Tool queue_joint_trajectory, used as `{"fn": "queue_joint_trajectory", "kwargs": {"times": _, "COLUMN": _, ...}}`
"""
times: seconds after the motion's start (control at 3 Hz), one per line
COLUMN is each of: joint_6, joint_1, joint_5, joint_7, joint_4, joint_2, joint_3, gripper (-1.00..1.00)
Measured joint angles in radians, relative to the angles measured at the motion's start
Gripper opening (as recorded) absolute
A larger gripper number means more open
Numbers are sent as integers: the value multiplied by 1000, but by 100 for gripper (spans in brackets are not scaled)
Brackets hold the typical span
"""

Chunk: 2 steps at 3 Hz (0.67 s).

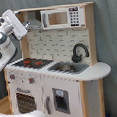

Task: Play with the kitchen

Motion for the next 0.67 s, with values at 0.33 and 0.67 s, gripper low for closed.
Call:
{"fn": "queue_joint_trajectory", "kwargs": {"times": 0.33, "joint_6": -67, "joint_1": -12, "joint_5": 0, "joint_7": 68, "joint_4": 32, "joint_2": 0, "joint_3": 16, "gripper": 100}}
{"fn": "queue_joint_trajectory", "kwargs": {"times": 0.67, "joint_6": -150, "joint_1": -24, "joint_5": 0, "joint_7": 145, "joint_4": 66, "joint_2": 0, "joint_3": 34, "gripper": 100}}
